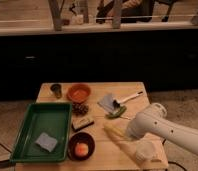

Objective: Place banana in red bowl

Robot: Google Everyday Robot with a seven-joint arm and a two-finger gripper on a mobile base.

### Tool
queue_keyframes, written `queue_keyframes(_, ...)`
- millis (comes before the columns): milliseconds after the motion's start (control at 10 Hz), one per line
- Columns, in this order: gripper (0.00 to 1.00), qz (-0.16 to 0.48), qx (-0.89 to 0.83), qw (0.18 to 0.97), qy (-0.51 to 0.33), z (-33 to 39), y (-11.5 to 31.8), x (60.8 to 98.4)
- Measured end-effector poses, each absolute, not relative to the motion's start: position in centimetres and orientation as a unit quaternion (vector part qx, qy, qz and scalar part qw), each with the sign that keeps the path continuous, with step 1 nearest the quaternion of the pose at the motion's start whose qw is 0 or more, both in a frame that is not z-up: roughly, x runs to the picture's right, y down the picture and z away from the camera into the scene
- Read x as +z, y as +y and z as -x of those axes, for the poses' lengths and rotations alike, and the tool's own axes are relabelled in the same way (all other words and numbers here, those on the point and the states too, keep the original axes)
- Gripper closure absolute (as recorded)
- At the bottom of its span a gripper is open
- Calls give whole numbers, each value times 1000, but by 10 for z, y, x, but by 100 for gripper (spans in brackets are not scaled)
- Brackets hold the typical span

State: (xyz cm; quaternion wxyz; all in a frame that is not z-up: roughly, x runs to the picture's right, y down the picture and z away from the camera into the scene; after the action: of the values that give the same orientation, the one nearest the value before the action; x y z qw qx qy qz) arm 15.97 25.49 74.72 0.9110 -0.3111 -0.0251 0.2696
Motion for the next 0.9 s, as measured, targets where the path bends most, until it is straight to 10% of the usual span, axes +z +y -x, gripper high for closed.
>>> queue_keyframes(900,99,300,265,916,-19,-159,217,731)
